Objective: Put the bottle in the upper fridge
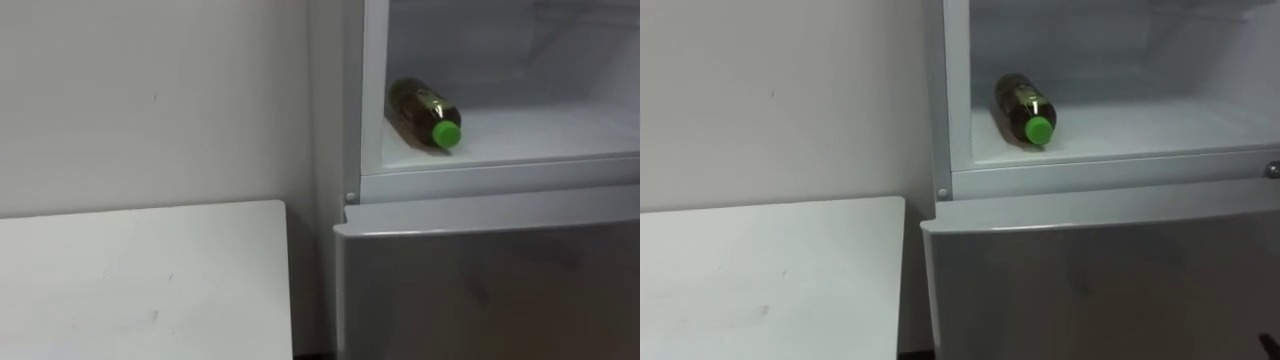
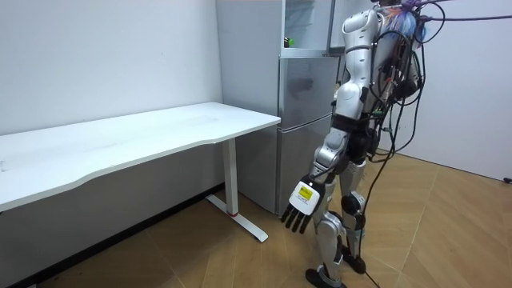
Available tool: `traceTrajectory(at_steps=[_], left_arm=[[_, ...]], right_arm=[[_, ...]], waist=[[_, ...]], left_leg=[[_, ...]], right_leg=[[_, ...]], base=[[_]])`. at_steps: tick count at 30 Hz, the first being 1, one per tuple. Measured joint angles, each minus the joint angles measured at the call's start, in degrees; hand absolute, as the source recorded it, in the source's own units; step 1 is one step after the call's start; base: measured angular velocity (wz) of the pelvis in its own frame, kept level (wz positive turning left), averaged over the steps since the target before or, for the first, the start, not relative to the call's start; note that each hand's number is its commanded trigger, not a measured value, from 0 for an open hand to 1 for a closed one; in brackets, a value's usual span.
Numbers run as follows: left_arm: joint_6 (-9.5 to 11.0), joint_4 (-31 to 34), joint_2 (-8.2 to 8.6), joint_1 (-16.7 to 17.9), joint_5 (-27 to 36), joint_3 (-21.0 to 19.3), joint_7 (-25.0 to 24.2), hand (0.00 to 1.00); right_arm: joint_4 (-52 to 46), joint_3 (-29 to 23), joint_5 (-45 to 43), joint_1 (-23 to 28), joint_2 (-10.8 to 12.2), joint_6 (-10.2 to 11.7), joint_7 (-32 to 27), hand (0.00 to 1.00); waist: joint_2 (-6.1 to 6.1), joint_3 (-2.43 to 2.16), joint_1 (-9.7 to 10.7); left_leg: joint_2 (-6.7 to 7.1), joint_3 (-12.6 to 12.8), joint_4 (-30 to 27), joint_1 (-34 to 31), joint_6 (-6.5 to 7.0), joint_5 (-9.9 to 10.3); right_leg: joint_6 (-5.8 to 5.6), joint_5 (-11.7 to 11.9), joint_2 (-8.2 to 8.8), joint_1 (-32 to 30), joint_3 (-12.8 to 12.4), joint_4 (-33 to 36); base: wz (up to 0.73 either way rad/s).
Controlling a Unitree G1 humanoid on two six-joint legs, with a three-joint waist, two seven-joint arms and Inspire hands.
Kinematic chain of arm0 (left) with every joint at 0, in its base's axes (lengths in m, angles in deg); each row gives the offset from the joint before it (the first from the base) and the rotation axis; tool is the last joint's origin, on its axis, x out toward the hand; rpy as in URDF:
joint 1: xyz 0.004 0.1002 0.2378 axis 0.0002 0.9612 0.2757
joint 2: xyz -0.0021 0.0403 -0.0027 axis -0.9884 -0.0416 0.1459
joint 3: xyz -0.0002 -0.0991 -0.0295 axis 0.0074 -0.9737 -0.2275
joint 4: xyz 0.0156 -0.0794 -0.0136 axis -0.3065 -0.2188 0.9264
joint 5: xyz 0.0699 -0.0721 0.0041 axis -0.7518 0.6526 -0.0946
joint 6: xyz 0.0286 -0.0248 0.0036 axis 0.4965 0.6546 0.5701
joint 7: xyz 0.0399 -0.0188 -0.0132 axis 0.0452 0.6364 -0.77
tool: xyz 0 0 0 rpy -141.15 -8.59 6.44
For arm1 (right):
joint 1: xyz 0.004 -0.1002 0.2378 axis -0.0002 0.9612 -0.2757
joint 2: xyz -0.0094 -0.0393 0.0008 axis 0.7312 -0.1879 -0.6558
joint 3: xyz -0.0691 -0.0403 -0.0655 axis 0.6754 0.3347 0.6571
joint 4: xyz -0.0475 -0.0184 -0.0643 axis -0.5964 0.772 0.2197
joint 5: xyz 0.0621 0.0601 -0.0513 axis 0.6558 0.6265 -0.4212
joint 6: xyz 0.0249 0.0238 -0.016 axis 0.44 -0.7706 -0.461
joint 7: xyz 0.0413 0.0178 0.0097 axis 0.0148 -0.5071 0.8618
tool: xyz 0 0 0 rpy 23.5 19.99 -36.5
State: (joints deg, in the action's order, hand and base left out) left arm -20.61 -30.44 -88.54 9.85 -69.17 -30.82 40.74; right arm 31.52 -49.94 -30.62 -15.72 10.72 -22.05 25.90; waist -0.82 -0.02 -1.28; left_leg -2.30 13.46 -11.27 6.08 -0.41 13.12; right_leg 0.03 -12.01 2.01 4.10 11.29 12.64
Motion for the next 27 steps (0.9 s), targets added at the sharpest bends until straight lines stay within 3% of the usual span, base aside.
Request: traceTrajectory(at_steps=[6,12,15,21,27], left_arm=[[0.13,-0.01,0.08,0.28,1.01,0.05,1.28,0.0],[0.14,0.35,0.44,1.21,0.92,0.05,3.33,0.0],[0.12,0.37,0.5,1.31,1.08,1.29,3.96,0.0],[0.06,1.72,0.93,1.4,2.17,2.28,4.01,0.0],[0.08,2.36,0.98,2.38,2.1,2.28,4.29,0.0]], right_arm=[[9.52,1.15,9.43,0.8,0.28,0.32,-2.0,0.0],[24.35,1.21,16.14,-1.04,2.6,0.24,-2.82,0.0],[32.75,1.41,18.79,-2.33,2.6,-0.26,-2.97,0.0],[35.65,2.14,28.4,-2.41,2.64,-1.39,-3.31,0.0],[35.63,2.09,31.88,-3.69,2.66,-1.41,-3.93,0.0]], waist=[[0.05,-0.04,0.21],[0.28,-0.2,1.12],[-0.02,0.01,1.15],[0.08,0.08,1.3],[0.34,-0.01,2.71]], left_leg=[[0.04,0.24,0.52,0.39,-0.02,0.0],[0.03,0.21,0.18,1.02,-0.1,0.07],[0.05,0.24,-0.04,1.78,-0.13,0.16],[0.03,0.08,-0.24,2.55,-0.19,0.86],[0.18,0.0,-0.25,2.32,-0.09,0.94]], right_leg=[[0.05,-0.48,0.07,0.04,-0.09,0.25],[0.04,-0.48,0.1,1.05,0.16,-0.02],[-0.03,-0.6,0.15,2.11,0.22,-0.21],[-0.18,-1.62,0.53,2.35,0.1,0.91],[-0.24,-1.71,0.49,1.94,0.33,1.06]], base=[[0.0],[0.01],[0.0],[0.0],[0.0]])
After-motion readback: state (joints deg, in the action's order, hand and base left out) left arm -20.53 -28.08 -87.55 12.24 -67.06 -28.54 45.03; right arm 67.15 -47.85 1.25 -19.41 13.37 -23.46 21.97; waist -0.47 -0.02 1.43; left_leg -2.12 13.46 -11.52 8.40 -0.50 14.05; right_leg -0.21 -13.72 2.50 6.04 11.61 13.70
